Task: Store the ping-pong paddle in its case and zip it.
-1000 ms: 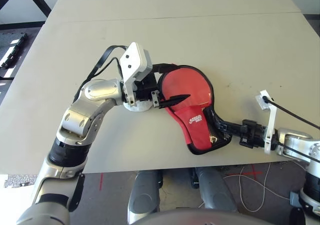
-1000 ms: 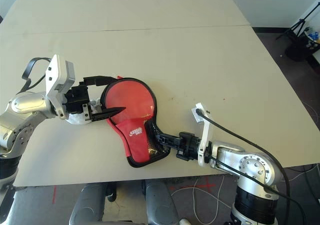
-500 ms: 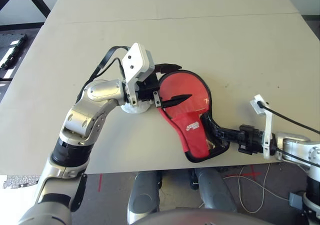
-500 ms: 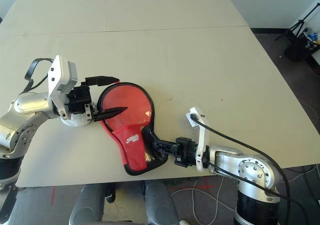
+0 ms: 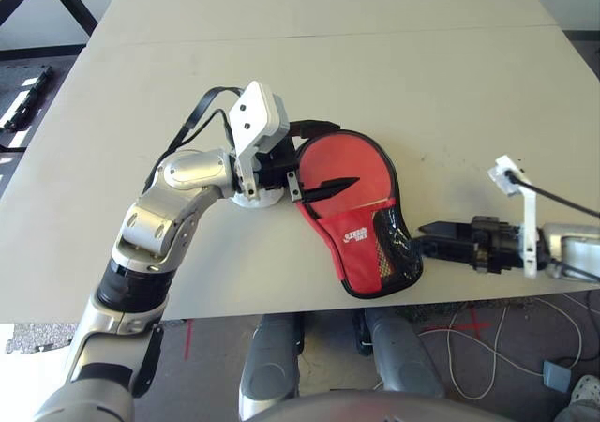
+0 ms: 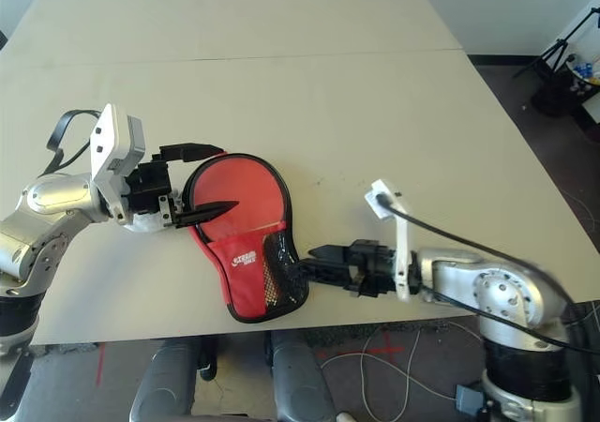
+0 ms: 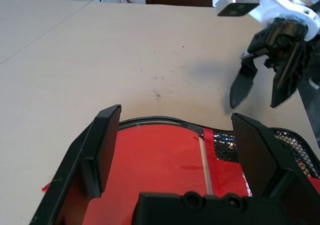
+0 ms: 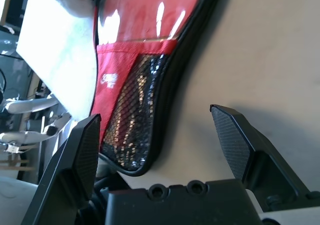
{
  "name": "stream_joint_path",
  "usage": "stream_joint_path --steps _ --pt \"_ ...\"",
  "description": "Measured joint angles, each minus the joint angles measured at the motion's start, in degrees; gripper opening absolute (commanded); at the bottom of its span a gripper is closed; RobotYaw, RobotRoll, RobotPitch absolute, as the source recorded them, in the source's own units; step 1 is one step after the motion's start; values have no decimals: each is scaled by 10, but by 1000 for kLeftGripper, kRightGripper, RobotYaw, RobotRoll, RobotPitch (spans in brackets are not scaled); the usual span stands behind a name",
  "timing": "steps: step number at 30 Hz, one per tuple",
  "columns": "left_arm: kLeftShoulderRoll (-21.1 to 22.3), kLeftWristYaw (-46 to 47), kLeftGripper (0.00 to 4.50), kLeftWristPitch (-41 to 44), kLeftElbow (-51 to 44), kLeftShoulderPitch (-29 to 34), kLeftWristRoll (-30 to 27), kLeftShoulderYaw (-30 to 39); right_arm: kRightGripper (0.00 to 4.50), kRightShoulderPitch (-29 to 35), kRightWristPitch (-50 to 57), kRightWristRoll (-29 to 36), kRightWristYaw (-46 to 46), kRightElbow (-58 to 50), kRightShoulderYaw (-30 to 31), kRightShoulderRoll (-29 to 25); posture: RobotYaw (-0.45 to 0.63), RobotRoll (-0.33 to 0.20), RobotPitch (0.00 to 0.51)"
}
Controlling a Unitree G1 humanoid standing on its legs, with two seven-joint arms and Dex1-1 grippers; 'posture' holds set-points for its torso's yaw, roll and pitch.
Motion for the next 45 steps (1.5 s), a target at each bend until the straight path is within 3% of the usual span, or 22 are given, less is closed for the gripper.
stream_joint_path --steps 7,12,25,35,45 --pt "3 -4 4500 -1 8 0 0 0 4490 -101 -112 -68 74 108 31 -26 23 0 251" --pt "11 -4 4500 1 9 -2 0 3 4490 -168 -201 -125 102 173 70 4 26 0 252" --pt "81 -21 4500 0 49 -14 1 34 4490 -225 -530 -293 227 232 174 91 21 0 257" --pt "120 -32 4500 1 66 2 12 49 4490 -291 -649 -368 303 349 230 147 36 0 267" --pt "143 -36 4500 18 66 28 12 62 4490 -302 -726 -433 350 424 263 173 49 0 276"
